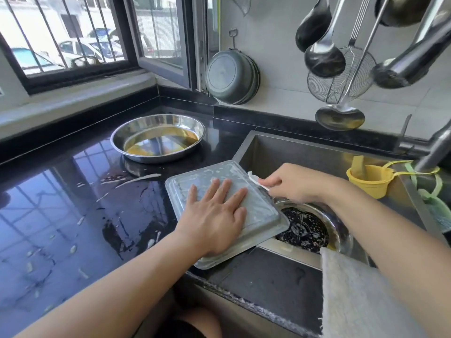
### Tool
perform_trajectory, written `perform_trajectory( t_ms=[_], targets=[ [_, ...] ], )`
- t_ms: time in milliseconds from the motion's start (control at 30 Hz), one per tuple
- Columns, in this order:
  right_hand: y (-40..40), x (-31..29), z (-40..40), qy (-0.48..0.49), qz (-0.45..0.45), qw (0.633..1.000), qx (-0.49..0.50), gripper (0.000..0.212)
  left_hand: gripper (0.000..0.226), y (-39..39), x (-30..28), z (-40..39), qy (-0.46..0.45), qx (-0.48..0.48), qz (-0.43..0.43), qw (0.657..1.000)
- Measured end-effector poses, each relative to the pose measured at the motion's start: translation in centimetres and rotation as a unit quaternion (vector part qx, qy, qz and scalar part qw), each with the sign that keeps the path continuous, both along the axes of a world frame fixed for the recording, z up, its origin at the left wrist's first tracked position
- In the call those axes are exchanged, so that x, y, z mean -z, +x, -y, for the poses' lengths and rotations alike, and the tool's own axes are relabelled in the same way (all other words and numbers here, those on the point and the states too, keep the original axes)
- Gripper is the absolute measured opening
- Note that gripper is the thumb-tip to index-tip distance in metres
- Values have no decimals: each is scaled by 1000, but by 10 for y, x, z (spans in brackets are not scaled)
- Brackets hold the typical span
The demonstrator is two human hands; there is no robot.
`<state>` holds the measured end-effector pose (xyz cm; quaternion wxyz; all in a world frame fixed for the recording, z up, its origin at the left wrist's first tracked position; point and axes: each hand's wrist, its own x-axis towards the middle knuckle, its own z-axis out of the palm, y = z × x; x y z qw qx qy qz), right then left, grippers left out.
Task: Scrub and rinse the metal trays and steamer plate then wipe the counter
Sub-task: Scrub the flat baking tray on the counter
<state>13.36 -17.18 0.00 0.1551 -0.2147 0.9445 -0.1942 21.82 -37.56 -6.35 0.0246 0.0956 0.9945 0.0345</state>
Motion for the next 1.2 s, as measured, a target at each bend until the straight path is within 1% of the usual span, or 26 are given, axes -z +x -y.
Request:
perform_trajectory(
  t_ms=[100,167,200,267,333,400,467,600,667,767,833,900,967,1000,1100,1167,1200],
  targets=[
    [40,-9,-37,10,68,998,1,42,61,0,2,0,6,1,-2,1000],
    [54,-15,-51,-1,104,994,16,43,62,1,2,-1,13,2,-10,1000],
    [58,-18,-53,-11,99,995,22,43,64,2,2,-1,19,0,-16,1000],
    [55,-16,-47,-23,47,998,24,39,66,2,2,-2,37,-9,-28,999],
    [49,-10,-21,-7,8,1000,0,38,67,3,4,-2,45,-10,-43,998],
    [35,-3,11,5,-20,1000,-9,39,71,3,4,-2,25,-10,-67,997],
    [4,3,41,11,-49,999,4,39,78,5,4,-2,4,-9,-87,996],
    [-47,-1,79,34,-53,998,17,42,77,4,4,-2,10,-7,-105,994],
    [-50,-3,79,38,-55,998,14,42,75,3,6,-1,15,-8,-112,994],
    [-20,-5,52,22,-58,998,11,39,72,3,7,0,25,-16,-113,993],
    [10,-5,22,11,-43,999,4,37,71,4,7,0,22,-26,-113,993],
    [40,-6,-6,6,-8,1000,-16,38,71,6,6,-1,11,-35,-113,993],
    [55,-2,-33,-24,21,999,-12,41,71,8,4,-3,4,-38,-108,993],
    [58,3,-45,-61,26,998,5,42,71,9,2,-4,1,-37,-104,994],
    [54,28,-72,-195,-11,976,99,46,72,15,-6,-9,-6,-32,-80,996],
    [49,44,-82,-226,-40,960,158,48,76,23,-10,-7,-32,-8,-27,999],
    [47,49,-85,-232,-47,955,177,48,81,28,-12,-5,-53,11,5,999]
  ],
)
